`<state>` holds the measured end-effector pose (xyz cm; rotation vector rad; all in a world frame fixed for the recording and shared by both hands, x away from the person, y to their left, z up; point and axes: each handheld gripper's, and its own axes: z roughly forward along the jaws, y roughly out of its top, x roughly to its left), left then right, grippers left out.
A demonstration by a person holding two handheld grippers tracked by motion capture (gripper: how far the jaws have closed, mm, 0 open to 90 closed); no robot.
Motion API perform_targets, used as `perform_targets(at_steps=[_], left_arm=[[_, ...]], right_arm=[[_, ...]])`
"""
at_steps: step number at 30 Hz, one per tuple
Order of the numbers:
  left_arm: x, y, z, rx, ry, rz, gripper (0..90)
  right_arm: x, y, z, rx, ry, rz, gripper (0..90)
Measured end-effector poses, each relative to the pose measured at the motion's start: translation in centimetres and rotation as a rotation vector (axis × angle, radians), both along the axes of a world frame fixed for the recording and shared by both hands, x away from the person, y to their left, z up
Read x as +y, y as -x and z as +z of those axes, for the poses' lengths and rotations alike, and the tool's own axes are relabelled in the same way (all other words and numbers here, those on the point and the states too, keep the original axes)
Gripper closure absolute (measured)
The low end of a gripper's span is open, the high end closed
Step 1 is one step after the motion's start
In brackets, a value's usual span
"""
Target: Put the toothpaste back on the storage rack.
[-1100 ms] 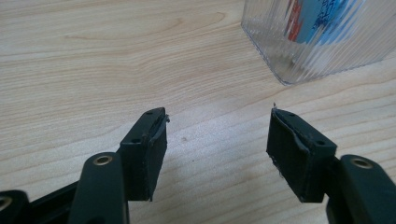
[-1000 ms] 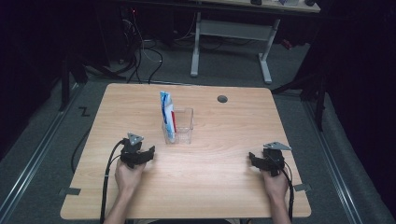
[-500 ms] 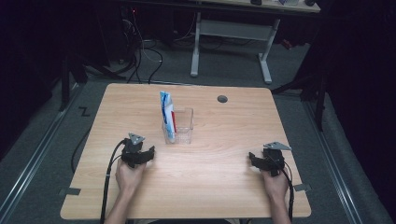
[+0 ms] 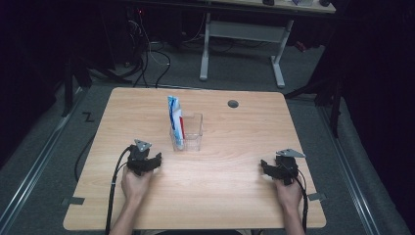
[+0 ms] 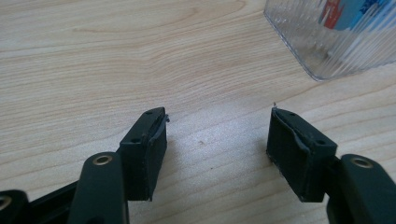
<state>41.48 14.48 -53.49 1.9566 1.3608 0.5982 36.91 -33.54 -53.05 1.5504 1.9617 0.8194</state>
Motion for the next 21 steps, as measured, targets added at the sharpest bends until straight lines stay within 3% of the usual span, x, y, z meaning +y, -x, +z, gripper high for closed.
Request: perform_targets(at_steps=[21], left_arm=[[-0.15,0.02,-0.1,-0.006,0.004,0.001,36.1]], right_arm=[[0.0,0.0,0.0,0.0,0.0,0.0,31.3]])
